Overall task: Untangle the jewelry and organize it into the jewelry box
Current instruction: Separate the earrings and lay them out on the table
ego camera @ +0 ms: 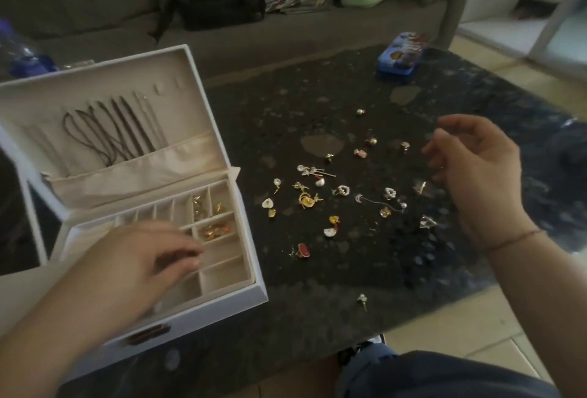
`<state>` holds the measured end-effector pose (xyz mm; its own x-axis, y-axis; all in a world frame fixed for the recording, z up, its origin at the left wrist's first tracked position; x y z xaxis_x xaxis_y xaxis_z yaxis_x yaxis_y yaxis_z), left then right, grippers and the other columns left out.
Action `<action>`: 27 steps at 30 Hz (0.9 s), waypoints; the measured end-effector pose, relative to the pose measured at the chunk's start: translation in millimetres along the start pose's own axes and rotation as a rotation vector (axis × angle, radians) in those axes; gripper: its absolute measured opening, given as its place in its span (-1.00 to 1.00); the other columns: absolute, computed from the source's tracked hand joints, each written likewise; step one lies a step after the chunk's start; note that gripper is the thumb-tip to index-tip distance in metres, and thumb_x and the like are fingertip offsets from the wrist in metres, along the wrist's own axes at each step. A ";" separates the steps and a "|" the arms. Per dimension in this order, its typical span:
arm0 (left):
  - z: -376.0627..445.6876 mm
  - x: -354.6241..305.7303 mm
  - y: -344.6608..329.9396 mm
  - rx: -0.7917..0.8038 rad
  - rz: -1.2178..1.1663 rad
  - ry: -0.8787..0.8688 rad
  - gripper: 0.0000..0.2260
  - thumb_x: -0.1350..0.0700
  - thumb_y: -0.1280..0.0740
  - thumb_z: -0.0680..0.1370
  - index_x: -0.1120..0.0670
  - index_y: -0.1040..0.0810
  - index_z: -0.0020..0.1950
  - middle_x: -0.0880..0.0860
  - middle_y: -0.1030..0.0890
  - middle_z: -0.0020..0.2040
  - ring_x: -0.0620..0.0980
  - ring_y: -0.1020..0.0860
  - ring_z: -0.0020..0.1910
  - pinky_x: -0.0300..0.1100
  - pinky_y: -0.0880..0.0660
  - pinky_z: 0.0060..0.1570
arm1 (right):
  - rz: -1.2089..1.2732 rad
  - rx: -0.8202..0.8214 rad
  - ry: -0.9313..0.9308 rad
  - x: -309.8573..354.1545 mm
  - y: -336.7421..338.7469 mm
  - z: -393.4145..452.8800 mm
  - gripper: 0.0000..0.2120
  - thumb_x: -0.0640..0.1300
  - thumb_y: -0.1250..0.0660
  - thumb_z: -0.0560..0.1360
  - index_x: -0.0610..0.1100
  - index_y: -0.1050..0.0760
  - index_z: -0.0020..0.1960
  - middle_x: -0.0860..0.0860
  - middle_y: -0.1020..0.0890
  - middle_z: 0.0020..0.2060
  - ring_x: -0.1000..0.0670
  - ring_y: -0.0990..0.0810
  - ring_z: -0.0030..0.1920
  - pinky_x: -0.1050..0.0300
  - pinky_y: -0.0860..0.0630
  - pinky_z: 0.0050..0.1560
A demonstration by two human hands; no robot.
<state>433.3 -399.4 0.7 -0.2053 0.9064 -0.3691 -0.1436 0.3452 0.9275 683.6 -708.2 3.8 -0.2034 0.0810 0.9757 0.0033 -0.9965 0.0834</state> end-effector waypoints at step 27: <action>-6.3 -21.5 19.1 -0.317 -0.079 -0.034 -0.84 -0.15 -0.24 0.47 -0.20 -0.60 -0.15 -0.17 -0.55 -0.15 -0.23 -0.51 -0.18 -0.34 -0.38 -0.21 | -1.252 0.545 0.039 -42.8 -41.6 -4.1 -0.96 0.00 -0.42 0.45 0.14 -0.59 -0.14 0.11 -0.62 -0.12 0.01 -0.54 0.01 0.13 -0.53 -0.13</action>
<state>428.9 -413.8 26.0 -0.1499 0.8892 -0.4323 -0.4532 0.3268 0.8293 688.1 -670.3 -42.2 -0.3827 0.9054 0.1836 0.1786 -0.1225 0.9763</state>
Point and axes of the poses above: each hand's wrist, its own z-axis towards the middle knuckle, its own y-axis out of the back of the hand, x = y × z, the point moved 10 cm from there along z, towards the middle knuckle
